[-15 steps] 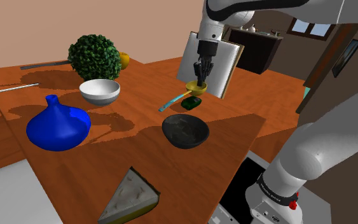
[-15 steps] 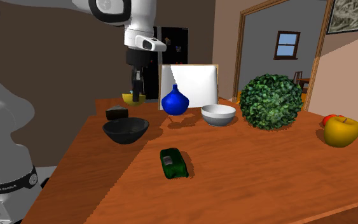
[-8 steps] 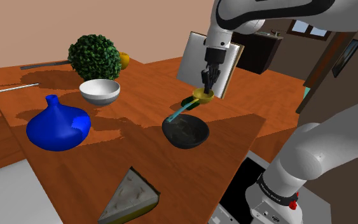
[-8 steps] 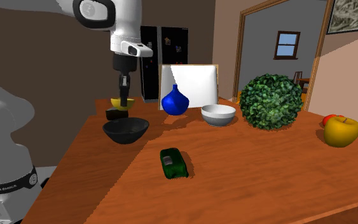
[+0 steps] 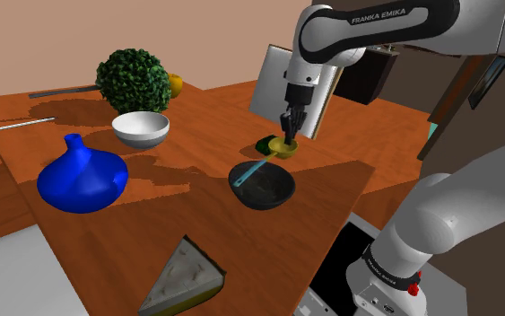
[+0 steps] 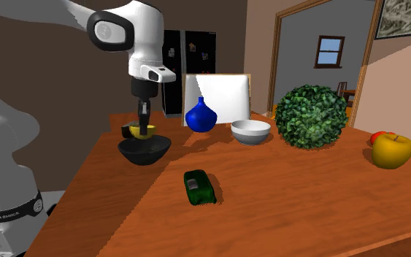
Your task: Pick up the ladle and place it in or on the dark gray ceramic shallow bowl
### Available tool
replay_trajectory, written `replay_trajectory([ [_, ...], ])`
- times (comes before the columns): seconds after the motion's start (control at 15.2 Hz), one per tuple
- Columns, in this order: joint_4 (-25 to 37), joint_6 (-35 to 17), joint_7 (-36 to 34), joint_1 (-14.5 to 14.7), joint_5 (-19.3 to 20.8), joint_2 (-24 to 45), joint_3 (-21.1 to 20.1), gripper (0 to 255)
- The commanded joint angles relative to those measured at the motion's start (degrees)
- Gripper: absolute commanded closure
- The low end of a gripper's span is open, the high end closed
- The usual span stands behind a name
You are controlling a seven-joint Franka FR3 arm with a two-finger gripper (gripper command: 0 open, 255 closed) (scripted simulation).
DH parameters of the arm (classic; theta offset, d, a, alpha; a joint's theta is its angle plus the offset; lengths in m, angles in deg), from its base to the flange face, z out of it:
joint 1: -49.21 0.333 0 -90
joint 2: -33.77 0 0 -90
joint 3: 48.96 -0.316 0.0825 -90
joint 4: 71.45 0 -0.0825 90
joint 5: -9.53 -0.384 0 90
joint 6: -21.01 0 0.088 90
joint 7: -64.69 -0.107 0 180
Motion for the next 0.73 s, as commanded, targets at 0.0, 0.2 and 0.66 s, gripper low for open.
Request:
replay_trajectory([
  [0.0,-1.2,-1.6,0.3,0.0,0.0,0.4,0.0,255],
  [0.2,-3.0,-4.0,0.5,0.0,-0.1,0.9,-0.1,255],
  [0.66,-5.0,-6.6,0.8,0.0,-0.3,1.7,-0.1,255],
])
